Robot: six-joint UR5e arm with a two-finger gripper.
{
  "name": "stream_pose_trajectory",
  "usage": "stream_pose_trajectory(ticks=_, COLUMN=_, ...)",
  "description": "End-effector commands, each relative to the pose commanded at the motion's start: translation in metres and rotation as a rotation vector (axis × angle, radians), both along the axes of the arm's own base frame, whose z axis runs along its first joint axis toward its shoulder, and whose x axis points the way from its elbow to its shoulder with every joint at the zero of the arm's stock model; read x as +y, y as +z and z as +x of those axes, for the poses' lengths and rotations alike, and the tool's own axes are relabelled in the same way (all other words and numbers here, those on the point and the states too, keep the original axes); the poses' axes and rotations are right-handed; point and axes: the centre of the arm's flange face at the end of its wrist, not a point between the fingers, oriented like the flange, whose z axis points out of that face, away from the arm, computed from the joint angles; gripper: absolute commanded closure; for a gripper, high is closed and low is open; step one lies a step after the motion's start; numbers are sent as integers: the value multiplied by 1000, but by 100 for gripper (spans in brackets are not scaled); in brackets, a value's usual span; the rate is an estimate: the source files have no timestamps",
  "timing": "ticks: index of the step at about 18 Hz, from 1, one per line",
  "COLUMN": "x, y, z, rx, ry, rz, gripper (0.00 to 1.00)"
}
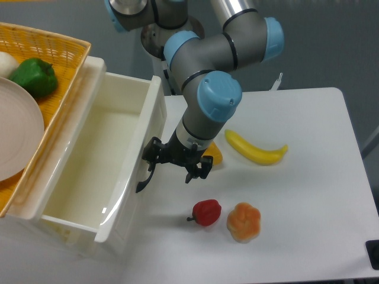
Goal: Slide open the top white drawer
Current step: 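Pull the upper drawer outward from the cabinet by its handle, then hold the gripper at the open drawer's handle, adjusting slightly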
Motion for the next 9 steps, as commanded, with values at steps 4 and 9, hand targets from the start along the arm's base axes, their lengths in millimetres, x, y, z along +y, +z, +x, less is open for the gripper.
stream_pose_trajectory(ticks=4, x=-7, y=-2, z=-9, rx=-4, ry=18, rz=-3, gripper=0)
stream_pose_trajectory(ticks=9, x=-14, y=-3, z=-17, rx=-11, ry=35, rz=-9, gripper=0)
